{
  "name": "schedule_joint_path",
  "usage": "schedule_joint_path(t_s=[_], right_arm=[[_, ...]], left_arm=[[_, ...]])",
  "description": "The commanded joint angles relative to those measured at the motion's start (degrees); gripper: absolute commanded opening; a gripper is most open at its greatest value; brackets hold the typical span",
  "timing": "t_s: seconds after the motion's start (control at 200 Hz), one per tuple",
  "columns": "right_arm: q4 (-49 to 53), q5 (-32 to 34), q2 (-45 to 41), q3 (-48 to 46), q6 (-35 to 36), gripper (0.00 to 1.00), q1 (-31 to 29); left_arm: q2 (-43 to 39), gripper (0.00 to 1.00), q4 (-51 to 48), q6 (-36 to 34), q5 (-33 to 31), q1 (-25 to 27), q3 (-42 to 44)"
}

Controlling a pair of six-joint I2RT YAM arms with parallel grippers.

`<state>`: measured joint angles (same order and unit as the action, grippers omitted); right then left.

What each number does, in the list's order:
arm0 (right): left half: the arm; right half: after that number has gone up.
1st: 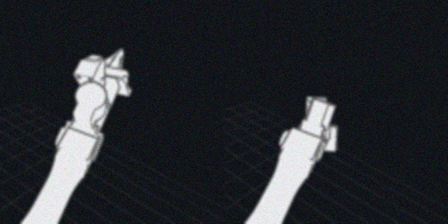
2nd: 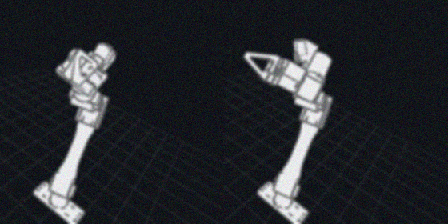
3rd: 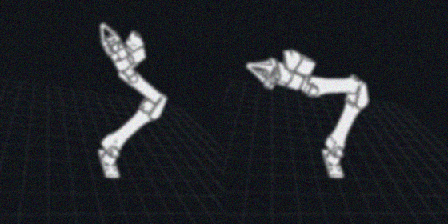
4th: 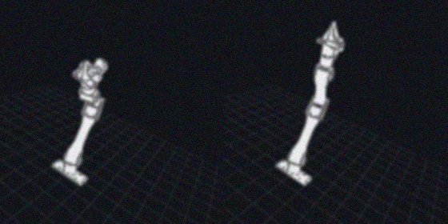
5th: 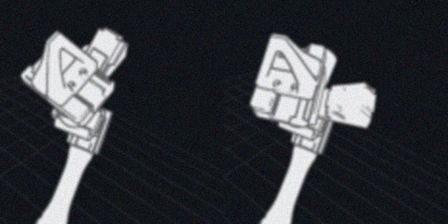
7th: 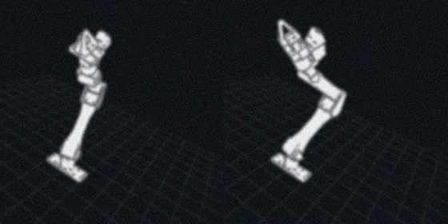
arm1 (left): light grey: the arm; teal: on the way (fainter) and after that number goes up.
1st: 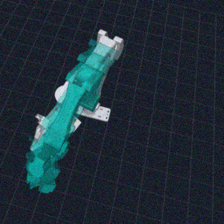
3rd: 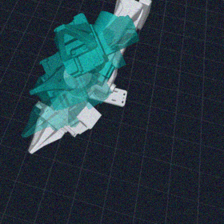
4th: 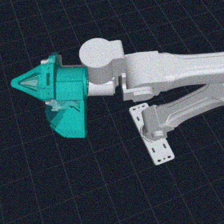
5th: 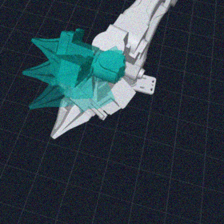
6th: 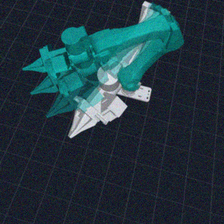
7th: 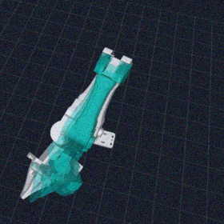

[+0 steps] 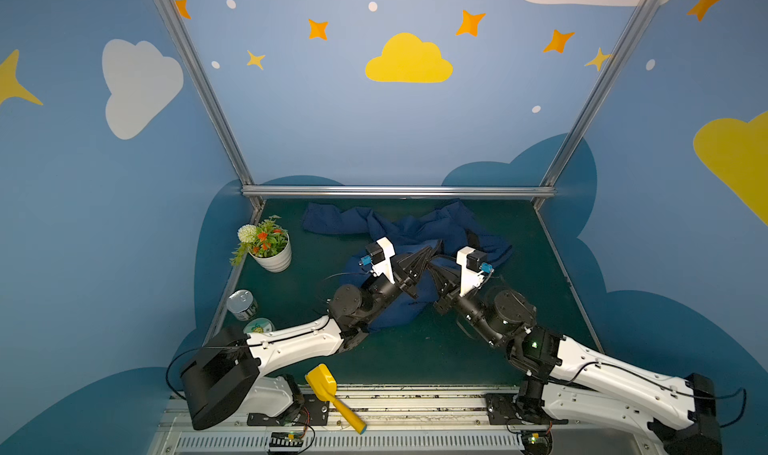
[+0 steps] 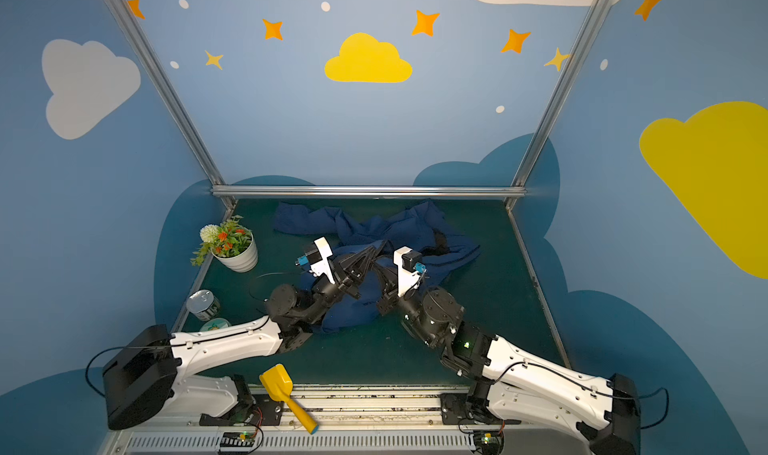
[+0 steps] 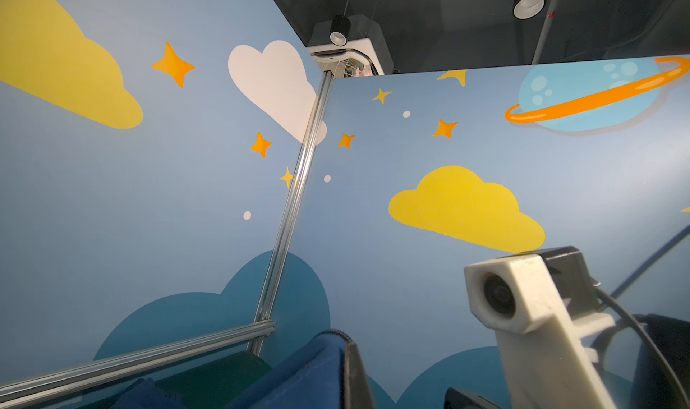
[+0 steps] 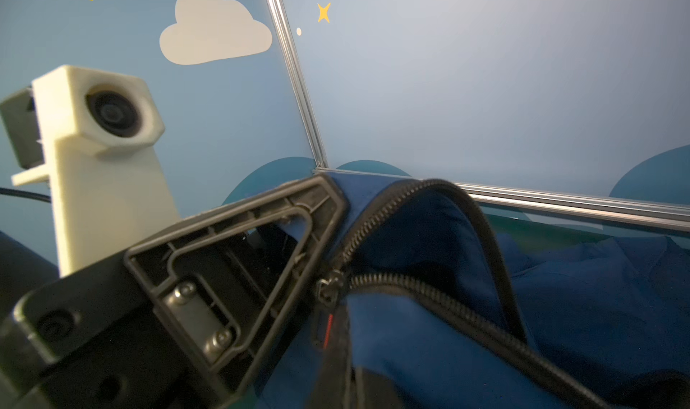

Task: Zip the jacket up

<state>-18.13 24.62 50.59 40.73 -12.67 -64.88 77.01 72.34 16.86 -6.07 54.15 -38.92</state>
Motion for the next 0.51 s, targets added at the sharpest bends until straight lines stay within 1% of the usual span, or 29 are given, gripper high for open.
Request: schedule_joint_path(t_s=[0.0,0.35,0.501], right_arm=[[-1.80,0.95,-1.19,2.07,0.27,0.00,-0.45],[-3.03,1.47,-1.68,1.81,-0.08,0.00,-0.50],[-1.65,0.95,-1.29,2.20,0.05,0.00,-0.47]], left_arm=[[-1.85,0.03,1.32,-1.93,-0.26,0.34,-1.32],[-1.67,0.03,1.31,-2.95,-0.53,0.53,-1.09],[-1.51,0.03,1.67,-3.08,-0.55,0.69,-1.49]])
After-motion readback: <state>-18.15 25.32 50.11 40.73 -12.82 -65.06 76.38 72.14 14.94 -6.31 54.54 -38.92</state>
